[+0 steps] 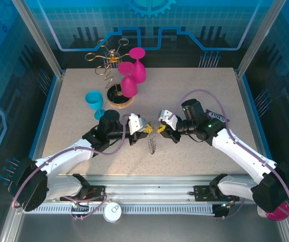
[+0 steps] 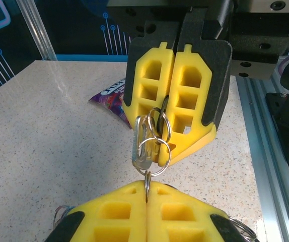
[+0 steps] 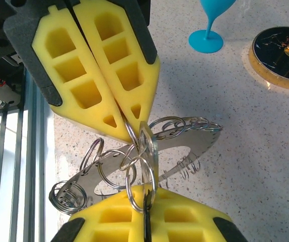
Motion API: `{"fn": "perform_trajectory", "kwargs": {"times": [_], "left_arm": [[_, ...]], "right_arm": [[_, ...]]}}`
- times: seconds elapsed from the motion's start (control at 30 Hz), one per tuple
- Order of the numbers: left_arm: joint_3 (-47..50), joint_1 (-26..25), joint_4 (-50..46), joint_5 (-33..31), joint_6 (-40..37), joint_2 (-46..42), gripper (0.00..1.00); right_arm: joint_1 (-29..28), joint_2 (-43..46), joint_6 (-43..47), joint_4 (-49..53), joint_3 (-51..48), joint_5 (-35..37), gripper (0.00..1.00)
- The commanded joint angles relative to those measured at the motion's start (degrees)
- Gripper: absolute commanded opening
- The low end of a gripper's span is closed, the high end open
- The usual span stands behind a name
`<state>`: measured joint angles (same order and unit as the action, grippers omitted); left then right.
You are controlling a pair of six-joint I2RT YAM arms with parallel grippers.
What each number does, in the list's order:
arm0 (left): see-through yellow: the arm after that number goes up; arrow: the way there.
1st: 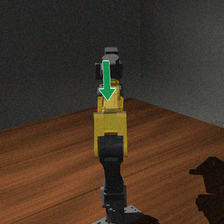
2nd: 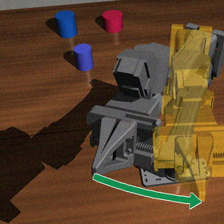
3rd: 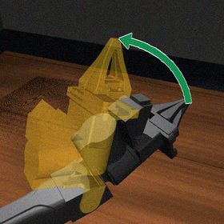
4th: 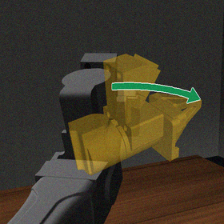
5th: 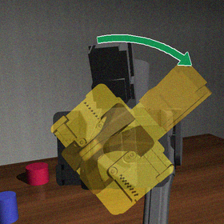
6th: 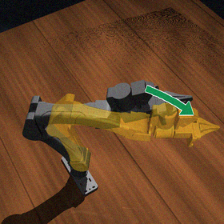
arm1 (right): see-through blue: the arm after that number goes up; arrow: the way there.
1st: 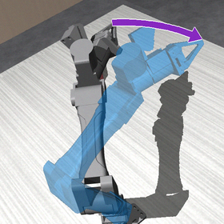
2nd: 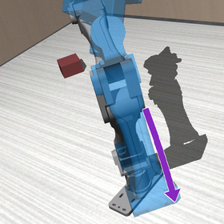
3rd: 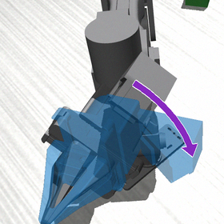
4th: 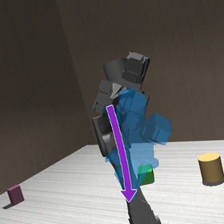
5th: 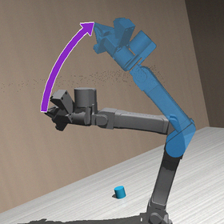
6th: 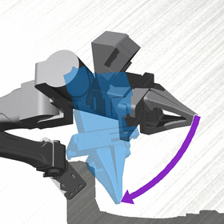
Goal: Put the keys on the keyring
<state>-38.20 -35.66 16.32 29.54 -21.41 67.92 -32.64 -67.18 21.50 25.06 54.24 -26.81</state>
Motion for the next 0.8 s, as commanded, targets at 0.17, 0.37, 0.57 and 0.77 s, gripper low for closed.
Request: {"fn": "perform_trajectory", "kwargs": {"times": [0.17, 0.37, 0.57, 0.77], "left_arm": [[1.61, 0.15, -2.43, -3.30, -0.83, -0.63, 0.16], [4.01, 0.28, 0.20, -5.62, 0.93, -2.44, 0.66], [7.84, 0.62, 6.76, -12.14, 7.22, -9.31, 0.85], [10.83, 0.92, 12.63, -35.23, 15.99, -18.83, 0.89]], "right_arm": [[-0.88, -0.06, -1.64, -2.10, 1.64, -2.20, 0.00], [-1.01, -0.40, -2.14, -3.06, 1.62, -1.73, 0.00], [-2.05, -2.41, -1.84, -3.64, 2.49, -0.56, 0.00], [-7.14, -7.48, -4.84, -9.66, 4.83, 1.67, 0.00]]}}
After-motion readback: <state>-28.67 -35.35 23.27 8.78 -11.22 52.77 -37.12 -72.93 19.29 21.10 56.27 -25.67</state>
